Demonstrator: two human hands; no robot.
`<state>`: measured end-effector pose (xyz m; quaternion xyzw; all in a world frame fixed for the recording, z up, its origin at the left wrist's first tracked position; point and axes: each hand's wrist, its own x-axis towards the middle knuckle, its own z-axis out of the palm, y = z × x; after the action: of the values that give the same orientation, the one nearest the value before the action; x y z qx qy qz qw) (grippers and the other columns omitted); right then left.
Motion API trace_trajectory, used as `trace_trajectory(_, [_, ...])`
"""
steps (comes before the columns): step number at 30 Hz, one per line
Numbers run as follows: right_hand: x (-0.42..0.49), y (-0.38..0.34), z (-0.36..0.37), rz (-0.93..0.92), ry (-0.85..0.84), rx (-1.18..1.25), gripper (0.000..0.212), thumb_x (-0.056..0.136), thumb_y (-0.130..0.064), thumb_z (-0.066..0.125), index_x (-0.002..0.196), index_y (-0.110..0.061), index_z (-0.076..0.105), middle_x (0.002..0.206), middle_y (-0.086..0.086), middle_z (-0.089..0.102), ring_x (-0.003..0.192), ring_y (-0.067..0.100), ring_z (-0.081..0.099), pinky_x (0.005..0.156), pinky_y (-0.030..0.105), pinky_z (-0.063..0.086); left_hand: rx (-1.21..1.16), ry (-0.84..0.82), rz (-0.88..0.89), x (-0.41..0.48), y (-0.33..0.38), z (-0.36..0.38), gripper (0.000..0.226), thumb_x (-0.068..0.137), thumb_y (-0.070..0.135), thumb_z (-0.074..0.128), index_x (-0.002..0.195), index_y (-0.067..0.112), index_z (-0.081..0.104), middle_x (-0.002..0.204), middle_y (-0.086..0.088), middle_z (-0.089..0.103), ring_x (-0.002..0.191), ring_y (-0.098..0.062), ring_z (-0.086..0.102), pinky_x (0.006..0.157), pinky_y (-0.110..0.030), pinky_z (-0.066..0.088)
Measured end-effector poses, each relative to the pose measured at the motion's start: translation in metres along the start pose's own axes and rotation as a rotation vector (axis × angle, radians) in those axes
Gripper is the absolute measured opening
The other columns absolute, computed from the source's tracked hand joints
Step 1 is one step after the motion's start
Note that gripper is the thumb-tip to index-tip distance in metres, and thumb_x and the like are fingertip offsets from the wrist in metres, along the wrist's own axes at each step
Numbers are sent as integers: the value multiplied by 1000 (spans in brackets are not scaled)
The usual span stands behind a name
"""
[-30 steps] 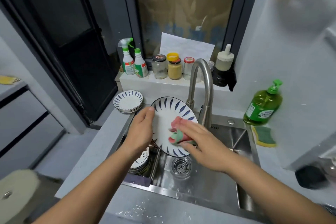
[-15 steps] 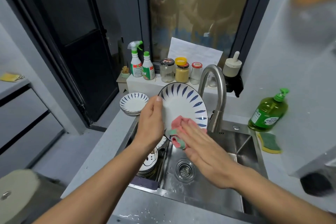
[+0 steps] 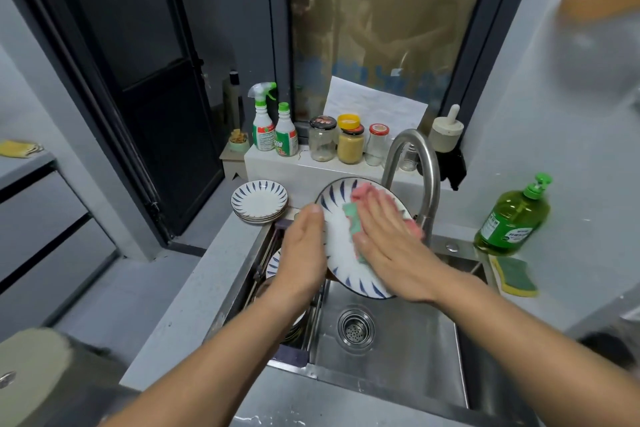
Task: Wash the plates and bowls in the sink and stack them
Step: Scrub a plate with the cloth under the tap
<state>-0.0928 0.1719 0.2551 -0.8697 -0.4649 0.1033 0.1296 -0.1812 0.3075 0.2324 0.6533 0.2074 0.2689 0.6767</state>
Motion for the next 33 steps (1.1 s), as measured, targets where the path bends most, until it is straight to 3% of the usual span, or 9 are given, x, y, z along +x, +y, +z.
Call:
trace_trajectory(4, [9,-35,-5,-240,40,0,69,99,-54,0,156,-17,-12,163,-2,-21,151,10,-23,121,27,-17,-78,6,-34,6,13,0,36,111,21,36,101,16,71,101,5,77,96,-8,71,89,-22,53])
trace_trajectory(6, [-7,-37,-8,-392,23,-58,66,103,-44,14,160,-13,0,168,0,-8,153,10,-15,124,29,-11,-60,44,-25,10,25,-6,40,111,21,37,79,14,60,72,11,68,69,-6,62,68,-19,50])
trace_trajectory(8, [-25,-24,-14,-452,-25,-135,61,107,-39,22,161,-16,6,169,-3,-3,153,6,-13,124,28,-9,-85,65,-29,11,31,-12,41,112,26,36,80,14,59,67,8,65,62,-6,60,62,-24,50])
trace_trajectory(11, [-41,-7,-19,-462,-51,-229,58,106,-44,17,160,-24,9,168,-8,-4,152,4,-16,124,31,-8,-116,8,-37,9,35,-14,40,112,27,33,97,14,68,84,4,78,80,-8,72,70,-24,58])
trace_trajectory(16, [-5,-9,-27,-406,19,-379,65,102,-52,7,158,-21,-3,166,0,-16,152,15,-23,125,38,-11,-56,-89,-42,4,24,-2,40,112,24,34,103,12,71,99,0,78,93,-10,70,79,-27,52])
trace_trajectory(22, [-3,24,-42,-77,137,-455,79,93,-60,-12,157,-15,-12,166,6,-18,150,18,-28,125,41,-8,33,12,94,15,43,-8,36,112,19,35,88,7,58,78,13,60,66,8,53,66,-10,45])
trace_trajectory(25, [-29,6,-18,-71,146,-320,80,91,-62,-17,156,-15,-19,165,5,-23,150,19,-27,126,42,-6,70,44,177,21,40,-8,41,111,30,34,87,1,52,83,8,55,78,-3,49,76,-24,43])
trace_trajectory(29, [-37,-21,14,-182,130,-48,76,96,-62,-7,159,-18,-10,167,-4,-17,152,10,-18,126,41,1,7,79,176,19,33,1,43,107,41,33,94,6,54,91,0,59,87,-11,54,84,-36,47])
trace_trajectory(33, [-25,-33,12,-303,255,53,65,102,-40,28,159,-10,16,168,1,12,155,10,5,126,31,3,-95,106,42,18,41,15,33,113,26,32,95,18,59,89,8,63,74,8,60,76,-13,48])
